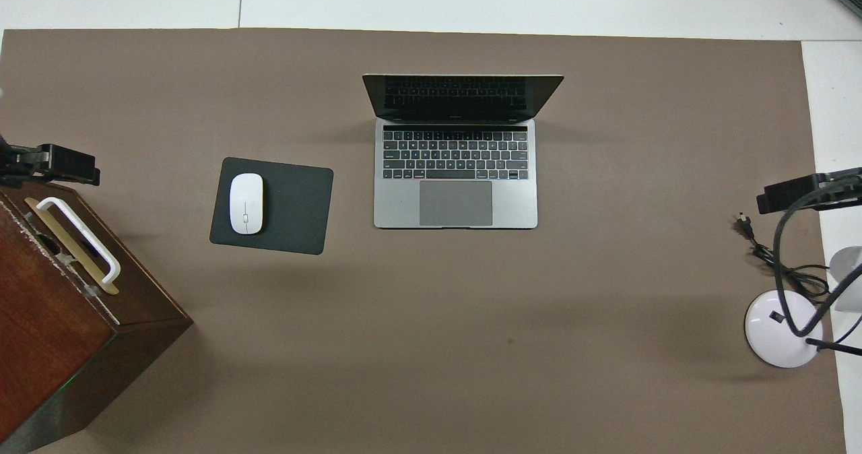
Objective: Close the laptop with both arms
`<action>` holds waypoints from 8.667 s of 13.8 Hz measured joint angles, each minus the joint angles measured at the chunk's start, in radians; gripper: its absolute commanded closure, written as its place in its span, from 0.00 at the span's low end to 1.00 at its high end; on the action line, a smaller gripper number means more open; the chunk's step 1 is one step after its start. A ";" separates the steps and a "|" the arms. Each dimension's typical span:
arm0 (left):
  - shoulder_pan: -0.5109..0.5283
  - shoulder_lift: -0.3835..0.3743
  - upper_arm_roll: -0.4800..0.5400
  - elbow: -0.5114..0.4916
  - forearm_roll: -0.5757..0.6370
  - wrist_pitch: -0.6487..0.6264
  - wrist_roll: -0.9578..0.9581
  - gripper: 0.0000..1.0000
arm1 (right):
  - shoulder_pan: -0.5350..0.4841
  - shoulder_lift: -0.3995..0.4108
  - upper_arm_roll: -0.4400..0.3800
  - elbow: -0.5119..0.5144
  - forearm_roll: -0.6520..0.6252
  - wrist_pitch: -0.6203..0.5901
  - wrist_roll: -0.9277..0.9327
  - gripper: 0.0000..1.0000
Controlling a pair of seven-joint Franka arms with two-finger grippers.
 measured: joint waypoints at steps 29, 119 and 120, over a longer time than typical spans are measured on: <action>0.000 0.002 -0.039 -0.001 -0.043 0.003 -0.309 1.00 | 0.000 0.000 0.000 0.000 0.000 0.000 0.000 0.00; -0.414 0.314 -0.123 -0.528 -2.340 0.992 -0.526 1.00 | 0.372 0.727 0.022 0.431 -0.025 0.970 0.320 1.00; -0.416 0.316 -0.123 -0.528 -2.340 0.994 -0.524 1.00 | 0.372 0.728 0.022 0.431 -0.025 0.970 0.320 1.00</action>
